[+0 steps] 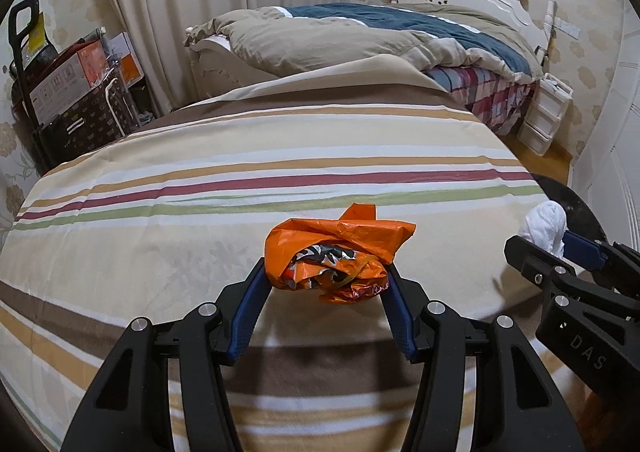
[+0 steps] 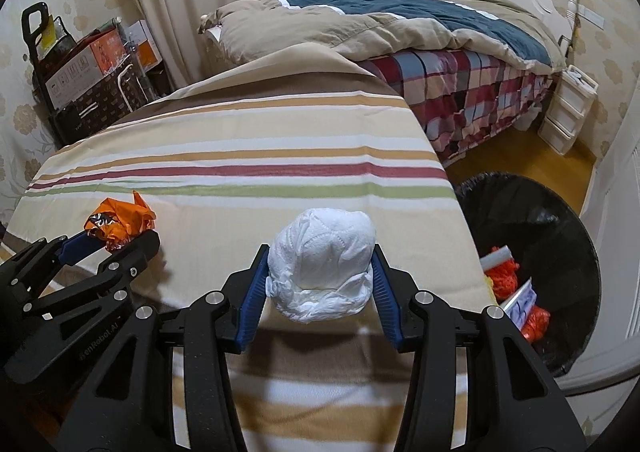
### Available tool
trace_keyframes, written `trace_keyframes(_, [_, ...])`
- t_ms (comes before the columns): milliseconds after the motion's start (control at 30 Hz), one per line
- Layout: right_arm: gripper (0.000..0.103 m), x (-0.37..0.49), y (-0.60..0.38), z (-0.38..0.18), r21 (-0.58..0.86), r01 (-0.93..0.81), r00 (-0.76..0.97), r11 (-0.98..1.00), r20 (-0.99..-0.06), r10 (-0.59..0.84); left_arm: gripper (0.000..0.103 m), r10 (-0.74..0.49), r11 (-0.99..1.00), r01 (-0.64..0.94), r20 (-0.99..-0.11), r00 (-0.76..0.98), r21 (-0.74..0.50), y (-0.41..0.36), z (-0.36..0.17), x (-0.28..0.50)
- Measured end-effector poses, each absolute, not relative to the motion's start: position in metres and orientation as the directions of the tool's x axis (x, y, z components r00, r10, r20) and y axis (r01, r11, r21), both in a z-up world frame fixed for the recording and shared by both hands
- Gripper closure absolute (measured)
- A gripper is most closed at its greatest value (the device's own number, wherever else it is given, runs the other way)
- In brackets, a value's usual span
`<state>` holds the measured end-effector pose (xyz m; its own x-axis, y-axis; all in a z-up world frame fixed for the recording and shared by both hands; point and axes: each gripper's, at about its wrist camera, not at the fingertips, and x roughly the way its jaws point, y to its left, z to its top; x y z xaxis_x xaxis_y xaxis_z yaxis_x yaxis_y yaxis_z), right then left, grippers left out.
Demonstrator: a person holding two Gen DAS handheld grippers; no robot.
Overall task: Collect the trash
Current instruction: 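Carry the tissue and orange bag over the black bin with both tools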
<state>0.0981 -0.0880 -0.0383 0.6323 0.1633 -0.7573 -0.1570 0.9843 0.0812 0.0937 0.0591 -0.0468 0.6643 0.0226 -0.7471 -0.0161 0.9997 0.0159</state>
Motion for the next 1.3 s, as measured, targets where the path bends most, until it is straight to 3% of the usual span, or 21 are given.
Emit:
trace_keyframes(533, [0.056, 0.067, -0.13, -0.025, 0.091, -0.097, 0.671, 0.991, -0.73, 0.133, 0.048, -0.037, 0.997, 0.072, -0.714, 0.699, 0.019, 0.012, -0.031, 0.072])
trace_keyframes(1300, [0.056, 0.075, -0.254, -0.019, 0.088, 0.14, 0.71, 0.986, -0.704, -0.038, 0.048, -0.172, 0.967, 0.253, -0.685, 0.708, 0.018, -0.098, -0.023, 0.096])
